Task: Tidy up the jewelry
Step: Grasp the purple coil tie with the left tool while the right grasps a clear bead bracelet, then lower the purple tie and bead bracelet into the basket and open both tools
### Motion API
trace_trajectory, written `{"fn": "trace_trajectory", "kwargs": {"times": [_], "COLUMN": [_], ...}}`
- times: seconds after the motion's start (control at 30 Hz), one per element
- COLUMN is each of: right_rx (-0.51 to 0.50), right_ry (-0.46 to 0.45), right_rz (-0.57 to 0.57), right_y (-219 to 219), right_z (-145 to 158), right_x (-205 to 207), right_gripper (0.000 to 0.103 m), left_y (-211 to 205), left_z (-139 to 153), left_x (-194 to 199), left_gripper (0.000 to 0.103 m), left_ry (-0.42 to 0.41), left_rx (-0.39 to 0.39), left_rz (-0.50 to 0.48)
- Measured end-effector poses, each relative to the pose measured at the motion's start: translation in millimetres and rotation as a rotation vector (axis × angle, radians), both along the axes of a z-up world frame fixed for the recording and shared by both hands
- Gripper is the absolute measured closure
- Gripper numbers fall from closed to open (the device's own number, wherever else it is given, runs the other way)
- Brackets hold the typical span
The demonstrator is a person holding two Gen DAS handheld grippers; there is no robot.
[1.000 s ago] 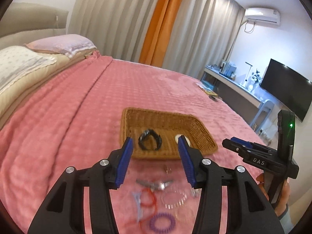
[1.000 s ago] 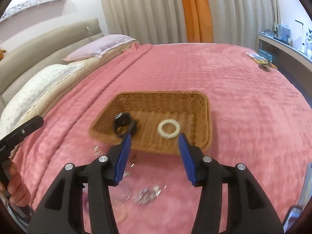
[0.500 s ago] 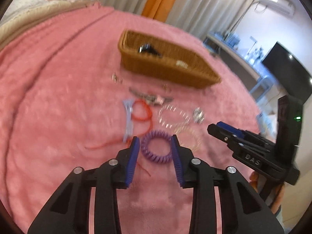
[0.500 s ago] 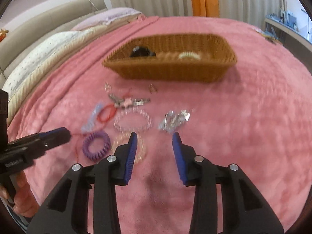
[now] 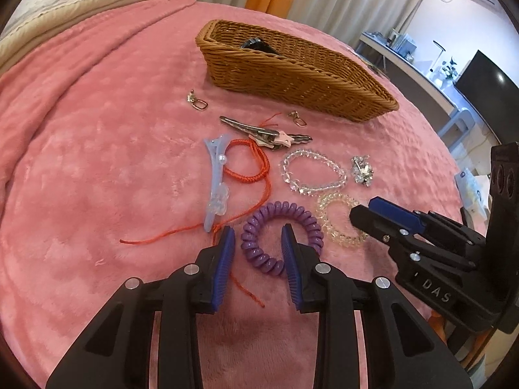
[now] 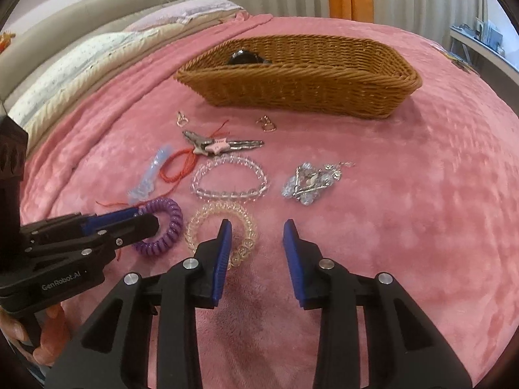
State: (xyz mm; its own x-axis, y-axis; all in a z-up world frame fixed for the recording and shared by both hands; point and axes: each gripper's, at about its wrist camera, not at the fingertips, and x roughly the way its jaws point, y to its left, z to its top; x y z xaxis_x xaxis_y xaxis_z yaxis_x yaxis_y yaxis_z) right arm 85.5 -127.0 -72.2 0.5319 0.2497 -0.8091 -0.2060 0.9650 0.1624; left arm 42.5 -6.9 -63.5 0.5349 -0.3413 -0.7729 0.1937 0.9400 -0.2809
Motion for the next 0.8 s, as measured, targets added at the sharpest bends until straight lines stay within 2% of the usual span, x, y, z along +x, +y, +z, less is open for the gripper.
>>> {"fn": "trace_trajectory", "kwargs": {"times": [0.03,0.13,0.2,0.23,0.3,0.47,0.63,0.8], "right_rx": [-0.007,-0.028,-0.039,-0.043,-0.047,-0.005,0.053,0.078], "right_ry": [-0.003,-0.008,-0.015,-0.021,-0.028,-0.034,-0.055,-0.087], "right_rz": [0.002,0.021,0.033,0.040,0.043,0.030,0.015,-0.006], "right_y": [1,7,10,11,11,2,-11,-21], "right_z": [-1,-3,-3,-3,-3,-1,8,25], "right_x": [0,-1,-2,-4,-6,-11,-17,-24], "right_gripper": [0.074,0.085,0.093,0.094,0.094,0.095,0.095,0.095], "left_y": [-1,-1,-2,-3,-4,-2,3,9], "left_z": [-1,-3,-4,-4,-4,-1,8,32], "left_x": [-1,-2,-5,-6,-7,-14,-26,-37], "left_gripper": [0.075,0.075,0.079,0.081,0.091,0.093,0.094,0.094], "left_ry": [-0.003,-0.017,-0.027,-0.034,-0.042,-0.064,-0.096,-0.161], "left_rx": [0.003,0.011,0.025,0.042,0.064,0.069,0.032,0.003], "left_rz": [0.001,0.006,0.010,0.014,0.022,0.015,0.015,0.024]}}
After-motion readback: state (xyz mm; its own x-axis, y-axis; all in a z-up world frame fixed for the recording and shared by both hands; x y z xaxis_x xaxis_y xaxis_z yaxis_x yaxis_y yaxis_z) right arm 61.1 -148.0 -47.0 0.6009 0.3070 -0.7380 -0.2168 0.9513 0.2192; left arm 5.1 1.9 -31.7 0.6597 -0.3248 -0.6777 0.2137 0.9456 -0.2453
